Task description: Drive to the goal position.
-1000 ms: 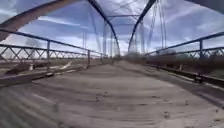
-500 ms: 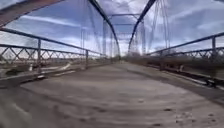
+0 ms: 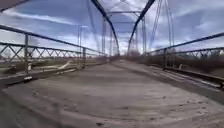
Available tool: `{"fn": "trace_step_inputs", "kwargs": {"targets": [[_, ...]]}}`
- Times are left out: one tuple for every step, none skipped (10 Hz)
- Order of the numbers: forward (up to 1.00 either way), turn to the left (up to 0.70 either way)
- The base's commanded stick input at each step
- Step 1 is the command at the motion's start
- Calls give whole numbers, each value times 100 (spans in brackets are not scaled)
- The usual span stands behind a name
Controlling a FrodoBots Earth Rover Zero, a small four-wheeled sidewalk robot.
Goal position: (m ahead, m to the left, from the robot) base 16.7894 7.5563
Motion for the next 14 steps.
{"fn": "trace_step_inputs", "kwargs": {"targets": [[100,-27],[100,-24],[100,1],[100,1],[100,1],[100,-4],[100,-25],[100,-33],[100,-13],[100,1],[100,1],[100,1],[100,0],[100,-2]]}}
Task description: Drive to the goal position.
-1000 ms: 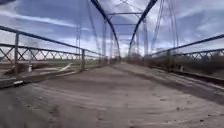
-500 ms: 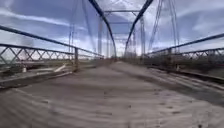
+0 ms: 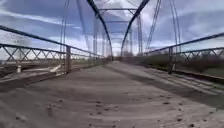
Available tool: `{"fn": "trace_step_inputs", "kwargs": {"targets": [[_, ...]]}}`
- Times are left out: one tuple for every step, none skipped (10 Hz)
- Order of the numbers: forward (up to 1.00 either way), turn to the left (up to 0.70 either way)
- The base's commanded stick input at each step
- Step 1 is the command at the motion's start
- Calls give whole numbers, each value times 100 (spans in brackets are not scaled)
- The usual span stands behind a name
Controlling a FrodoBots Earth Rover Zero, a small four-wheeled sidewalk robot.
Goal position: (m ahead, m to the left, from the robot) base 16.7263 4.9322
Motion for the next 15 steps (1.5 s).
{"fn": "trace_step_inputs", "kwargs": {"targets": [[100,-13],[100,-24],[100,-9],[100,1],[100,1],[100,1],[100,1],[100,-3],[100,-17],[100,-35],[100,-24],[100,-8],[100,1],[100,1],[100,1]]}}
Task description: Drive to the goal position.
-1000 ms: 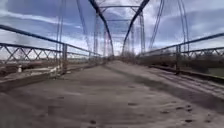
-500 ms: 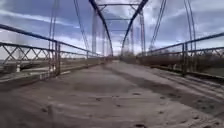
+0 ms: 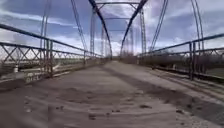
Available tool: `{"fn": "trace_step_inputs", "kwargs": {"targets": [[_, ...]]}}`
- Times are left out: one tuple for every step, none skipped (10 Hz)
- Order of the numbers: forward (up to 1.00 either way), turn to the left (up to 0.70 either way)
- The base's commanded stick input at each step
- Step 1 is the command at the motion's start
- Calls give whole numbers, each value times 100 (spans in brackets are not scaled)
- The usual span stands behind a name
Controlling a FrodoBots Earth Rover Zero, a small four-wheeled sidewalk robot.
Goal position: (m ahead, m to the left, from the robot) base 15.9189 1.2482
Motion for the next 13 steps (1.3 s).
{"fn": "trace_step_inputs", "kwargs": {"targets": [[100,1],[100,1],[100,1],[100,1],[100,1],[100,1],[100,1],[100,1],[100,1],[100,1],[100,1],[100,1],[100,1]]}}
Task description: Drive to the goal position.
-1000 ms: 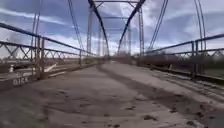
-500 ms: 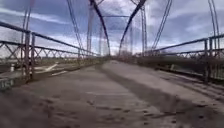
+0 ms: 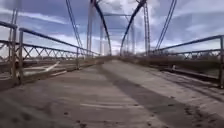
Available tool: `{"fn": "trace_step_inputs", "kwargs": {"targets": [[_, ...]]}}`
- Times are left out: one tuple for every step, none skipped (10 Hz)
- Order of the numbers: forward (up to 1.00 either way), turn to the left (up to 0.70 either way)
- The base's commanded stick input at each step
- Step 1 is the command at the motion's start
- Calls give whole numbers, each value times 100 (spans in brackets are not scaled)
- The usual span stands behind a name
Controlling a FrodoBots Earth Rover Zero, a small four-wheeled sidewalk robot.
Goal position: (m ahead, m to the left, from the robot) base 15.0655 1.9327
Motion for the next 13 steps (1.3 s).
{"fn": "trace_step_inputs", "kwargs": {"targets": [[100,1],[100,1],[100,1],[100,1],[100,1],[100,1],[100,1],[100,1],[100,1],[100,-18],[100,-37],[100,-36],[100,-26]]}}
